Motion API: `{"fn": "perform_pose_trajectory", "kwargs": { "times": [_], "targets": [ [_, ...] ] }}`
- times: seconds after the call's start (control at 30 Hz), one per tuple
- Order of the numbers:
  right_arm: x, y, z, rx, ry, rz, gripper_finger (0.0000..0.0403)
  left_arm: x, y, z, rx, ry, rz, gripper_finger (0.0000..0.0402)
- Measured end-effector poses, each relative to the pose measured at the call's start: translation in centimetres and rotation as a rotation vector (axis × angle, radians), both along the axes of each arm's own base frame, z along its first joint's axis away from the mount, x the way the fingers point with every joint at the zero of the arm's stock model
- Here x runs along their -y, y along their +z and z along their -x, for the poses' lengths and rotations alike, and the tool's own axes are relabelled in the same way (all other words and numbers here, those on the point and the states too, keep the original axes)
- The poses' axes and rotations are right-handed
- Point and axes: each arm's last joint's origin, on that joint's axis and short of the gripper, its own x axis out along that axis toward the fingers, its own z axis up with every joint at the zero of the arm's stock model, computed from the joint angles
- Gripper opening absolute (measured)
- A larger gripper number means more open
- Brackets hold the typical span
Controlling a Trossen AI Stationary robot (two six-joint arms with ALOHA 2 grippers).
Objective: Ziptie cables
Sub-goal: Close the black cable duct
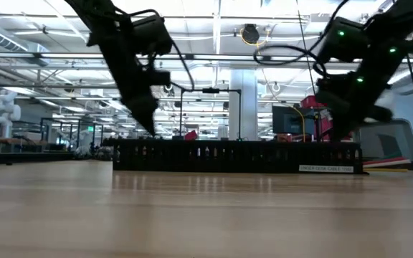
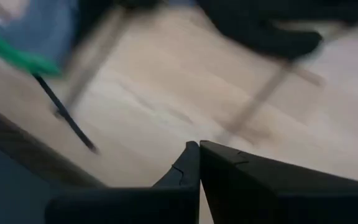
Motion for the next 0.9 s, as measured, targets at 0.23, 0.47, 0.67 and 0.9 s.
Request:
{"fn": "perform_pose_trajectory", "kwargs": {
  "times": [0.23, 0.47, 0.67, 0.9],
  "targets": [
    [1.8, -1.6, -1.8, 0.040, -0.041, -0.030, 0.0000, -0.7, -0.7, -1.2, 0.139, -0.077, 0.182, 0.0363],
    [2.6, -4.2, -4.1, 0.094, -0.078, -0.039, 0.0000, -0.1, -4.6, -2.2, 0.078, -0.080, 0.261, 0.0363],
    [1.8, -5.2, -5.4, 0.162, -0.053, -0.099, 0.0000, 1.3, -5.8, -2.9, 0.091, -0.061, 0.393, 0.0363],
    [-0.8, -5.1, -5.9, 0.203, -0.028, -0.177, 0.0000, 3.8, -5.8, -3.4, 0.073, -0.142, 0.400, 0.0363]
  ]
}}
